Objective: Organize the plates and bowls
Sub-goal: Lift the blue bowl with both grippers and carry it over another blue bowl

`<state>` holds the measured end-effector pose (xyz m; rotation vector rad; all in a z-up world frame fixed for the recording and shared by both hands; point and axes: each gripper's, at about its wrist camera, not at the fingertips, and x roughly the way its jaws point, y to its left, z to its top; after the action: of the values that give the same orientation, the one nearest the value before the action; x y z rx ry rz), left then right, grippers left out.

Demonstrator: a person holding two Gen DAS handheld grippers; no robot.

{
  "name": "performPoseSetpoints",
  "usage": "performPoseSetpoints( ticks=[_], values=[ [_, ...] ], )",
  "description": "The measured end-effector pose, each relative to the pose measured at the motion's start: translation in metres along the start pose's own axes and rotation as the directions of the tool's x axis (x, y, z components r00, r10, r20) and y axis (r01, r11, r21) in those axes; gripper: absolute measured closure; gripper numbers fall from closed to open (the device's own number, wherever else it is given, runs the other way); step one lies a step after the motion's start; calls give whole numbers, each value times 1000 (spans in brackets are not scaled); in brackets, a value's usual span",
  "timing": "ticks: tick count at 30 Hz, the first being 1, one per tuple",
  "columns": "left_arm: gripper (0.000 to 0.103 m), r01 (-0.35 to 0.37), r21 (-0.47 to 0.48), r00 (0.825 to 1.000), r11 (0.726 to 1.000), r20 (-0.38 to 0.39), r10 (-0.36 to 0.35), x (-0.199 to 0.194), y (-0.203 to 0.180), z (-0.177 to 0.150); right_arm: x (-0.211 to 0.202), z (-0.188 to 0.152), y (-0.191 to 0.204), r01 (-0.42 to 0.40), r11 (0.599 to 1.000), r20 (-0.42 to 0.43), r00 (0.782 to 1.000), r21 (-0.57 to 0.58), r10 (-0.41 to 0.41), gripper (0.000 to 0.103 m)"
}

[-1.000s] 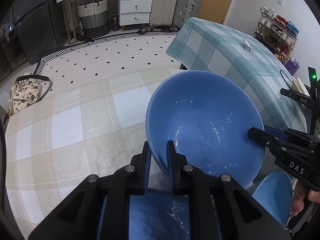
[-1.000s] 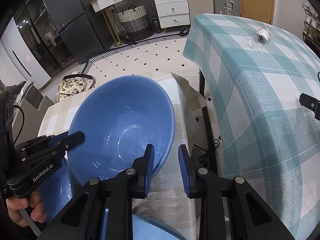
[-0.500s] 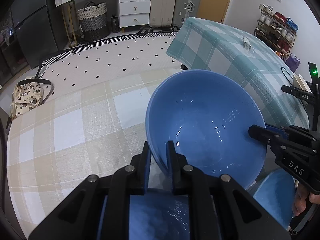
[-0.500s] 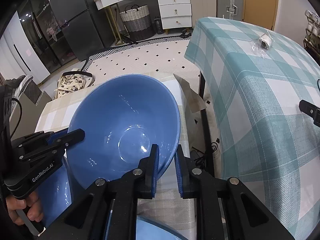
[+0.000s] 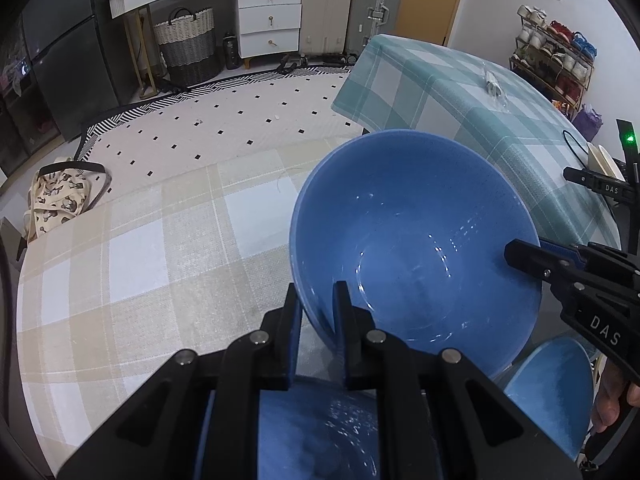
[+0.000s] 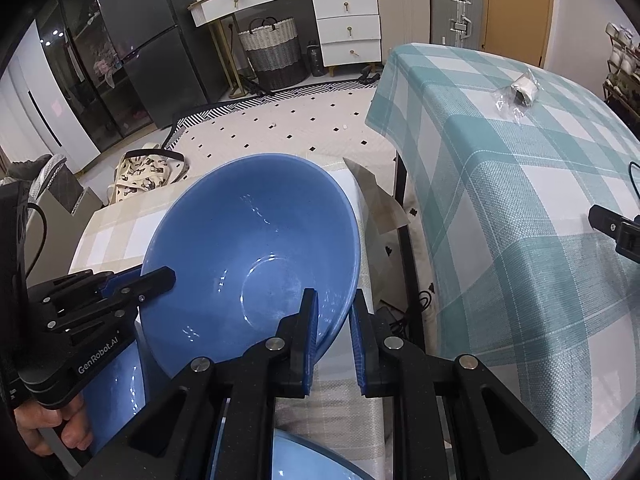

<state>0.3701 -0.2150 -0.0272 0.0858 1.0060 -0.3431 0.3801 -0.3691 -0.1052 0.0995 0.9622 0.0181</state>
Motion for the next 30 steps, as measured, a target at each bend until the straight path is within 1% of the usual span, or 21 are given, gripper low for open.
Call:
performPoseSetpoints(
  ticks=[17, 30],
  values=[
    [90, -24, 23, 997, 999, 74, 23, -33, -7, 5, -42, 1, 10, 2, 1000, 91, 996, -4, -2, 87],
    [90, -24, 32, 993, 999, 113, 20, -56, -15, 5, -76, -3, 16, 3, 1000, 145, 989, -14, -1, 87]
  ],
)
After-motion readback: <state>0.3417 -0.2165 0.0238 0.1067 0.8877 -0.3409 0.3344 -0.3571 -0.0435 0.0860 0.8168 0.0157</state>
